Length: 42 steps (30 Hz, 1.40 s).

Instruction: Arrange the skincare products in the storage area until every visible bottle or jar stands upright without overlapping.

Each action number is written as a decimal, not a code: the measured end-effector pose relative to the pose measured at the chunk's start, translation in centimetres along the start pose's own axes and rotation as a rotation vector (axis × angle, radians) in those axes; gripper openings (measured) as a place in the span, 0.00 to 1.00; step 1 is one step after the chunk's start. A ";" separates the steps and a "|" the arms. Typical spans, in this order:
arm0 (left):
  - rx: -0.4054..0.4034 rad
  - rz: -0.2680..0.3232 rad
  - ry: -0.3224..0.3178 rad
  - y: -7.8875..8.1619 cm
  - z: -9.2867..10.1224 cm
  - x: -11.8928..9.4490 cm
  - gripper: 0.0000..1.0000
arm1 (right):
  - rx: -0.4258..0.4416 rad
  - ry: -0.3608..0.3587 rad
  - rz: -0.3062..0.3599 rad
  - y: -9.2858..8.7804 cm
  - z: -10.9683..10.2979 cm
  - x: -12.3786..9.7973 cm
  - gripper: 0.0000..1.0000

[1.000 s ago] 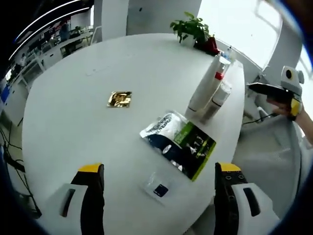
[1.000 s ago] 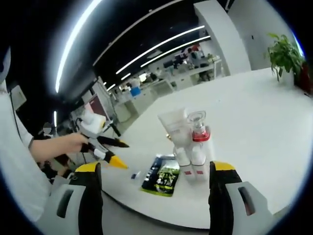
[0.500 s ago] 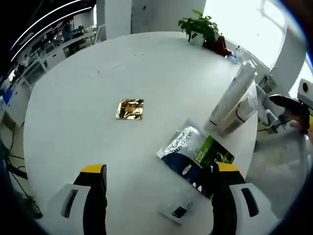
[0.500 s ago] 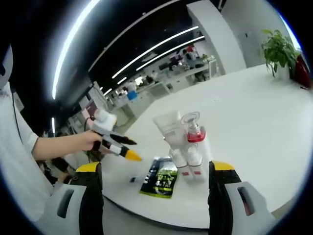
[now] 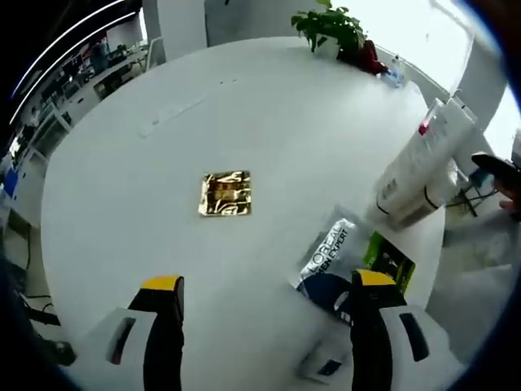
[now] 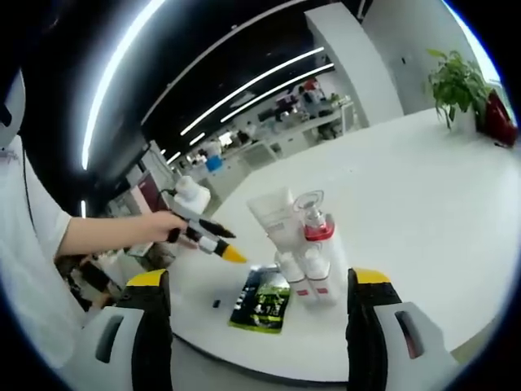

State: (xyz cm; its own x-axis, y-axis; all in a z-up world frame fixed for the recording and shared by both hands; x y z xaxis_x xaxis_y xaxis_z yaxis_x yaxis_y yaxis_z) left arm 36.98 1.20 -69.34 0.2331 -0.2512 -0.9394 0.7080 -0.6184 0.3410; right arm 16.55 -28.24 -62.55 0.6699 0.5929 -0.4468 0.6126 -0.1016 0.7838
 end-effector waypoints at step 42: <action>0.019 -0.100 0.048 8.8 -5.2 8.2 0.64 | 0.028 -0.028 -0.006 -0.2 0.8 0.0 0.88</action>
Point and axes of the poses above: the point that each gripper's makers call its tool centre point, and the gripper's own axes: x roughly forward along the fingers, z roughly to its right, y roughly out of its top, the point moved 10 cm from there along -x, roughly backward along the fingers, and after that the axes turned 10 degrees about -z, right-handed, at the moved point
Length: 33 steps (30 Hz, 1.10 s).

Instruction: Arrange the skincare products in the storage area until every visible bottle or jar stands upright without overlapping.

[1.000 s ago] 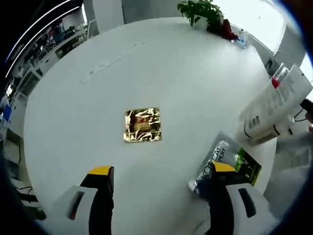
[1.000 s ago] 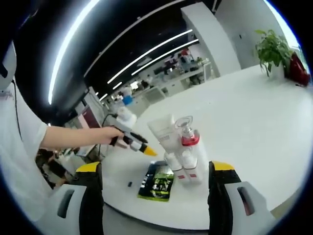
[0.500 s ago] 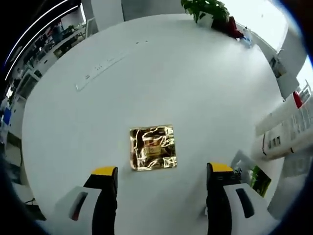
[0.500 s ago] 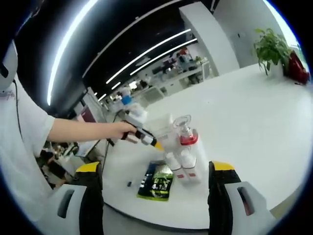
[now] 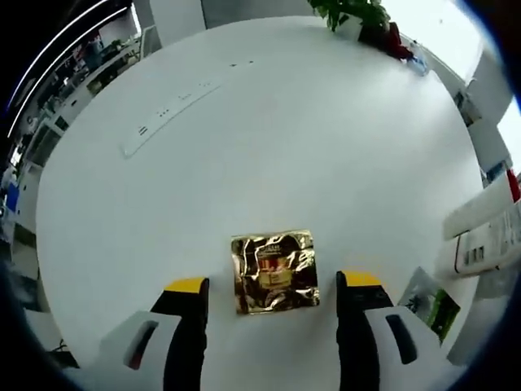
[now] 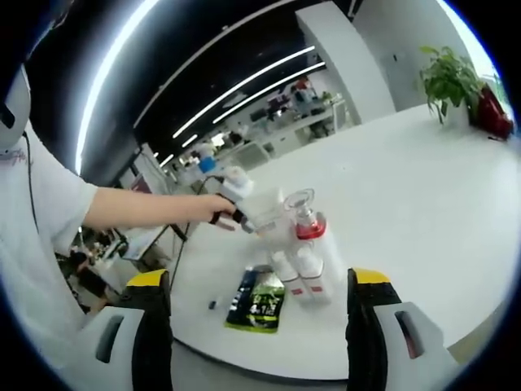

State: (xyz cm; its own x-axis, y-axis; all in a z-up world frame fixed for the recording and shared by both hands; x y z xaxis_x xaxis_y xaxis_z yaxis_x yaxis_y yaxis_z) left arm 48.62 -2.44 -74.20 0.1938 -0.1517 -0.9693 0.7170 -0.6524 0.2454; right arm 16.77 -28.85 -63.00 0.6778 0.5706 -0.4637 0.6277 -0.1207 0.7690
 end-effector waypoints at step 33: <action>-0.089 -0.017 0.038 -1.9 -0.4 -2.3 0.40 | -0.012 -0.003 -0.011 0.0 -0.4 0.2 0.88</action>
Point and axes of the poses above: the point that each gripper's makers call its tool centre point, and the gripper's own axes: x roughly forward along the fingers, z roughly to its right, y roughly out of its top, the point moved 10 cm from there along -x, roughly backward along the fingers, and after that the axes turned 10 degrees about -z, right-handed, at the moved point
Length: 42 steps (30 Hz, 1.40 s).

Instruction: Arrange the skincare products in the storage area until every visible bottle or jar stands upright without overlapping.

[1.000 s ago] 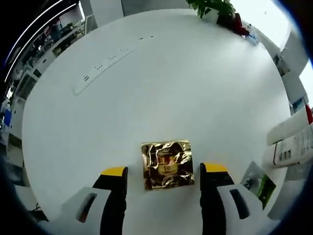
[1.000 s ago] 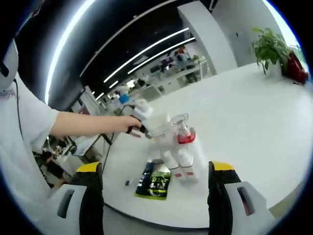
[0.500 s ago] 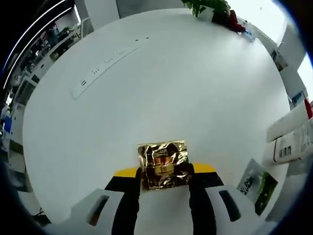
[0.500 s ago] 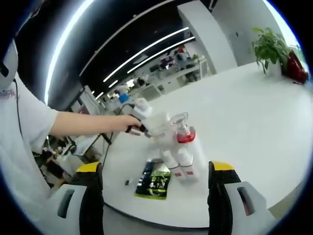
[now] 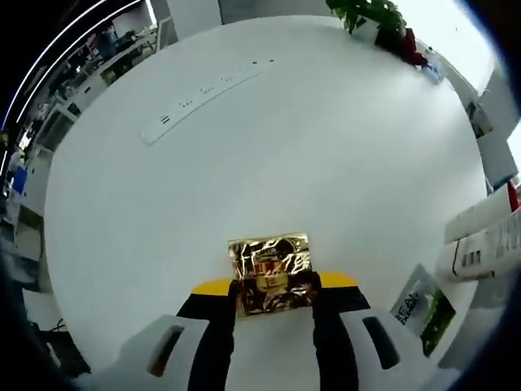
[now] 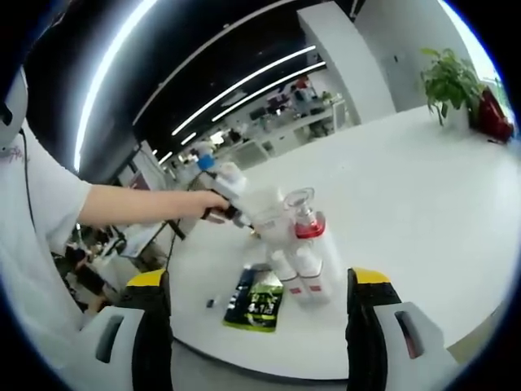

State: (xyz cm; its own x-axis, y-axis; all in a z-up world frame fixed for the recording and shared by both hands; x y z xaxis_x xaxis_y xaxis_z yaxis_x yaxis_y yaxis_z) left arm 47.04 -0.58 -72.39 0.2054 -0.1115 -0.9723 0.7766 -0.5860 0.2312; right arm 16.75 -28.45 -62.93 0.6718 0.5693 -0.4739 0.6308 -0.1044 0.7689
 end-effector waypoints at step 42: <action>-0.234 -0.029 0.020 -8.5 1.7 -5.5 0.40 | -0.060 0.092 0.001 0.0 -0.6 0.1 0.88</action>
Point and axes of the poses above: the point that each gripper's makers call its tool centre point, and the gripper's own axes: x roughly forward along the fingers, z roughly to its right, y roughly out of its top, the point moved 10 cm from there along -x, roughly backward along the fingers, and after that the axes turned 10 degrees about -z, right-handed, at the moved point
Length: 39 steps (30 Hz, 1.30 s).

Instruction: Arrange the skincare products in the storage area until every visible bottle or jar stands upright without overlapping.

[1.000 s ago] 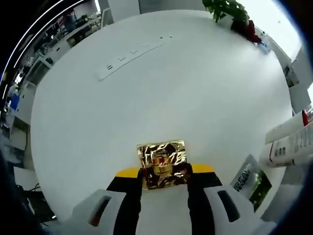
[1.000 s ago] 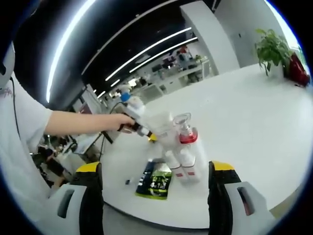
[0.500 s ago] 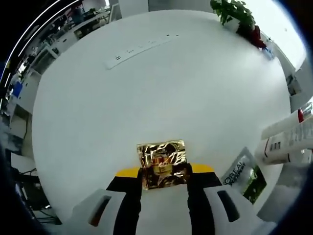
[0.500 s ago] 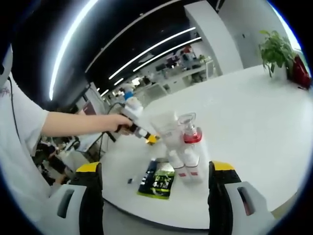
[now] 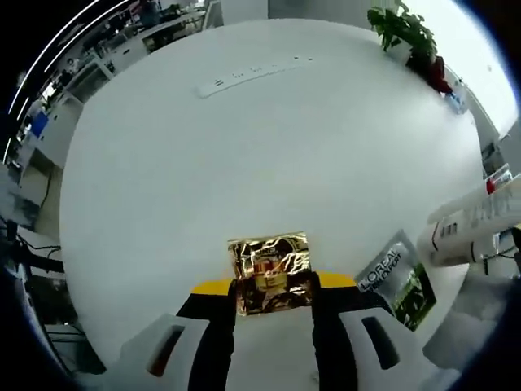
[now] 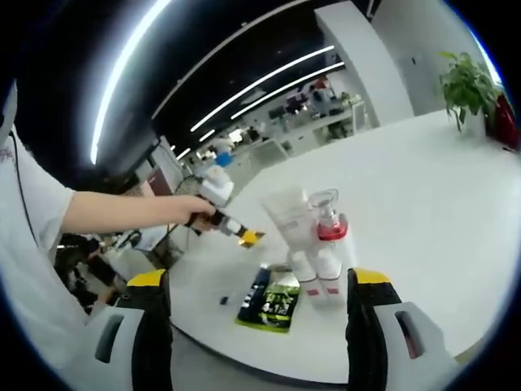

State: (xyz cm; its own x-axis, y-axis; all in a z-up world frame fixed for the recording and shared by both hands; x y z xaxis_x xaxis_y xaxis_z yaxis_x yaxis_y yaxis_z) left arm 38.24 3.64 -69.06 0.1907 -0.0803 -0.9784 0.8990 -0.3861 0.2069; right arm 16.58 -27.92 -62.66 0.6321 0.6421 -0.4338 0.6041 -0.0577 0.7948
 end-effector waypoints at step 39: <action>-0.236 -0.018 -0.009 -7.5 4.7 1.0 0.40 | 0.000 0.138 -0.035 -0.5 -1.1 0.4 0.87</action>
State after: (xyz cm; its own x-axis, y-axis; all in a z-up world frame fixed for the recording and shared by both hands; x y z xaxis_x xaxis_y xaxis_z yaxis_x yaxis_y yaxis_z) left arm 29.82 2.13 -71.61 0.1716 -0.0837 -0.9816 0.9696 -0.1623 0.1833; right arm 16.02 -26.77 -62.76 0.5378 0.7428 -0.3987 0.6244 -0.0332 0.7804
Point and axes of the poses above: the point that each gripper's makers call its tool centre point, and the gripper's own axes: x roughly forward along the fingers, z roughly to its right, y roughly out of its top, the point moved 10 cm from there along -x, roughly backward along the fingers, and after that the axes turned 10 degrees about -z, right-handed, at the moved point
